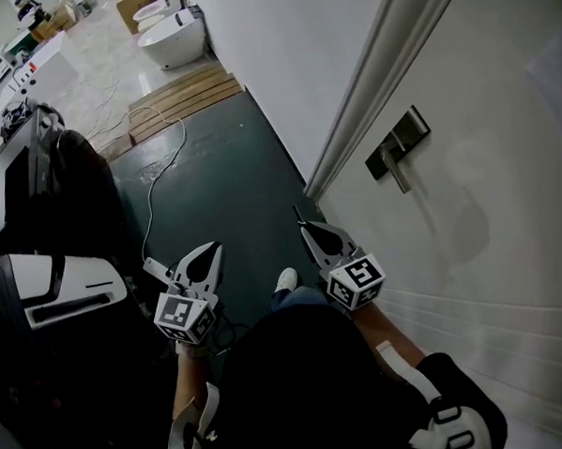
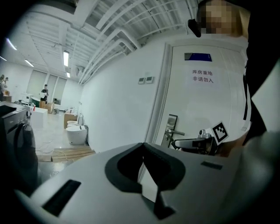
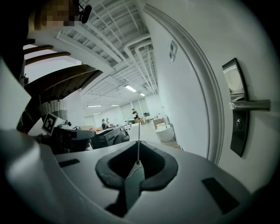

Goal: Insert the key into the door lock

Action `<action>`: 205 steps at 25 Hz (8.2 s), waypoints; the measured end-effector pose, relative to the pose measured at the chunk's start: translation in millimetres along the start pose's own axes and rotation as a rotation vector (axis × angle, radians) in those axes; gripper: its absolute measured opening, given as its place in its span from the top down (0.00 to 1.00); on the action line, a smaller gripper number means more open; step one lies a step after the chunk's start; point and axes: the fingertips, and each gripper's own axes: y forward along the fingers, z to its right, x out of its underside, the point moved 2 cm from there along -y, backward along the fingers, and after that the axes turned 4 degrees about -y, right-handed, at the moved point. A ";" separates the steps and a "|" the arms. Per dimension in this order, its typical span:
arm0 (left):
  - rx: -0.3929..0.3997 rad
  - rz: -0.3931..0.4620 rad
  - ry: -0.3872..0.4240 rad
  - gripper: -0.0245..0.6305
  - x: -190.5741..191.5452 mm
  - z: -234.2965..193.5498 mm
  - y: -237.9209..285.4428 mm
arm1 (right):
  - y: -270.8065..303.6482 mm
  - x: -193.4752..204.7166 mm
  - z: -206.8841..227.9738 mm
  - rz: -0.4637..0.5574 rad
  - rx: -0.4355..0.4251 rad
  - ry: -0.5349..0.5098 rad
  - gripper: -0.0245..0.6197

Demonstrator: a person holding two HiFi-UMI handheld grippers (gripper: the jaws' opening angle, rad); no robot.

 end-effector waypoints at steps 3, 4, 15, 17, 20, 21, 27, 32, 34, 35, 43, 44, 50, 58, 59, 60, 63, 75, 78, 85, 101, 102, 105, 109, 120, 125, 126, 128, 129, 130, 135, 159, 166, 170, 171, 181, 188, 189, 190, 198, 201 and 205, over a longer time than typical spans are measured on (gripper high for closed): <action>0.040 -0.041 0.004 0.95 -9.5 -4.8 40.8 | 12.0 -6.1 23.7 0.007 0.025 0.024 0.91; 0.054 -0.052 0.005 0.95 -12.6 -5.7 52.1 | 14.9 -6.7 30.7 0.008 0.036 0.035 0.91; 0.253 -0.139 0.008 0.95 -16.6 8.5 147.0 | 8.7 -6.3 99.3 0.082 0.205 0.245 0.91; 0.296 -0.161 0.002 0.95 -13.3 11.6 164.6 | 5.7 -4.6 111.8 0.101 0.246 0.286 0.91; 0.370 -0.201 0.006 0.95 -8.9 15.7 194.4 | 1.7 -0.7 130.8 0.124 0.313 0.330 0.91; 0.400 -0.214 0.010 0.95 -8.3 15.6 205.7 | 1.3 0.0 136.5 0.132 0.335 0.343 0.91; 0.617 -0.273 0.047 0.95 -20.7 19.9 269.7 | 7.8 2.4 161.5 0.204 0.445 0.461 0.91; 0.745 -0.330 0.083 0.95 -31.4 15.3 308.6 | 17.0 9.9 181.4 0.283 0.551 0.615 0.91; 0.791 -0.351 0.082 0.95 -33.3 14.0 321.1 | 19.3 14.2 189.0 0.329 0.589 0.685 0.91; 0.812 -0.363 0.085 0.95 -33.7 13.2 326.4 | 20.5 16.5 192.3 0.353 0.606 0.722 0.91; 0.948 -0.437 0.131 0.95 -33.7 7.5 364.3 | 20.0 25.2 214.5 0.530 0.722 0.887 0.91; 0.965 -0.446 0.136 0.95 -32.9 7.3 367.8 | 19.5 25.2 216.9 0.556 0.731 0.904 0.91; 1.089 -0.474 0.181 0.95 -27.4 10.7 378.0 | 13.6 32.2 232.0 0.699 0.770 0.987 0.91; 1.166 -0.545 0.194 0.95 -24.1 13.5 373.3 | 7.2 41.0 240.0 0.851 0.787 1.133 0.91; 1.178 -0.542 0.198 0.95 -21.7 12.4 373.4 | 6.9 40.8 242.0 0.863 0.785 1.140 0.91; 1.190 -0.535 0.202 0.95 -19.3 11.0 373.7 | 7.0 40.0 243.9 0.873 0.782 1.145 0.91; 1.207 -0.533 0.205 0.95 -16.9 9.6 374.8 | 6.6 37.5 248.8 0.885 0.779 1.155 0.91; 1.205 -0.540 0.206 0.95 -16.6 10.5 383.7 | 1.3 31.8 266.6 0.942 0.754 1.184 0.91; 1.203 -0.539 0.204 0.95 -15.5 10.6 385.7 | 2.8 30.7 267.8 0.954 0.741 1.202 0.91; 1.206 -0.543 0.198 0.95 -14.0 12.4 386.2 | -1.1 34.2 269.8 0.989 0.734 1.246 0.91; 1.206 -0.554 0.201 0.95 -9.4 13.6 387.0 | -4.6 32.5 275.0 0.981 0.718 1.296 0.91; 1.206 -0.555 0.202 0.95 -9.5 12.9 386.0 | -4.7 32.1 274.2 0.976 0.718 1.296 0.91; 1.205 -0.557 0.203 0.95 -9.4 11.1 384.1 | -6.8 30.7 273.2 0.966 0.720 1.296 0.91; 1.204 -0.560 0.205 0.95 -8.9 8.7 383.3 | -9.6 30.8 275.2 0.951 0.733 1.286 0.91; 1.205 -0.565 0.207 0.95 -9.1 4.8 382.0 | -8.0 28.2 275.0 0.993 0.729 1.299 0.91; 1.205 -0.570 0.207 0.95 -7.1 2.8 382.3 | -8.3 31.8 276.2 0.994 0.764 1.273 0.91; 1.206 -0.573 0.208 0.95 -5.9 3.2 382.2 | -8.6 32.3 276.4 1.000 0.768 1.271 0.91; 1.212 -0.579 0.208 0.95 -2.7 3.9 381.6 | -9.0 33.4 276.7 1.001 0.776 1.271 0.91; 1.215 -0.582 0.207 0.95 -1.5 4.3 380.9 | -9.0 33.5 276.7 0.993 0.778 1.269 0.91; 1.219 -0.584 0.208 0.95 -0.8 4.8 380.0 | -9.0 33.2 276.6 0.985 0.780 1.268 0.91; 1.227 -0.577 0.207 0.95 -3.5 6.9 378.5 | -10.4 29.6 274.9 0.985 0.778 1.277 0.91; 1.229 -0.591 0.211 0.95 -3.6 6.6 380.9 | -18.7 27.6 294.6 1.063 0.825 1.237 0.91; 1.219 -0.605 0.208 0.95 -4.7 7.3 382.5 | -17.6 28.3 294.5 1.077 0.816 1.229 0.91; 1.234 -0.599 0.212 0.95 -6.6 15.4 380.4 | -18.2 28.2 293.6 1.078 0.838 1.219 0.91; 1.244 -0.594 0.214 0.95 -5.8 17.6 379.6 | -18.3 27.8 293.1 1.074 0.842 1.218 0.91; 1.338 -0.605 0.225 0.95 2.1 66.4 374.3 | -35.1 32.8 264.1 1.036 0.856 1.207 0.91; 1.440 -0.623 0.236 0.95 7.3 111.2 362.5 | -95.7 30.0 221.3 1.005 1.018 1.103 0.91; 1.456 -0.626 0.240 0.95 9.0 118.0 360.9 | -104.4 30.4 214.6 0.994 1.043 1.087 0.91; 1.470 -0.628 0.241 0.95 9.9 125.2 359.3 | -112.6 30.3 208.2 0.985 1.066 1.068 0.91; 1.566 -0.599 0.251 0.95 5.6 177.7 341.2 | -169.2 18.1 151.9 0.822 1.280 0.873 0.91; 1.592 -0.587 0.259 0.95 3.8 192.8 333.5 | -184.8 7.5 132.3 0.722 1.354 0.775 0.91; 1.621 -0.569 0.275 0.95 4.7 210.3 326.7 | -197.6 -3.9 114.3 0.581 1.429 0.652 0.91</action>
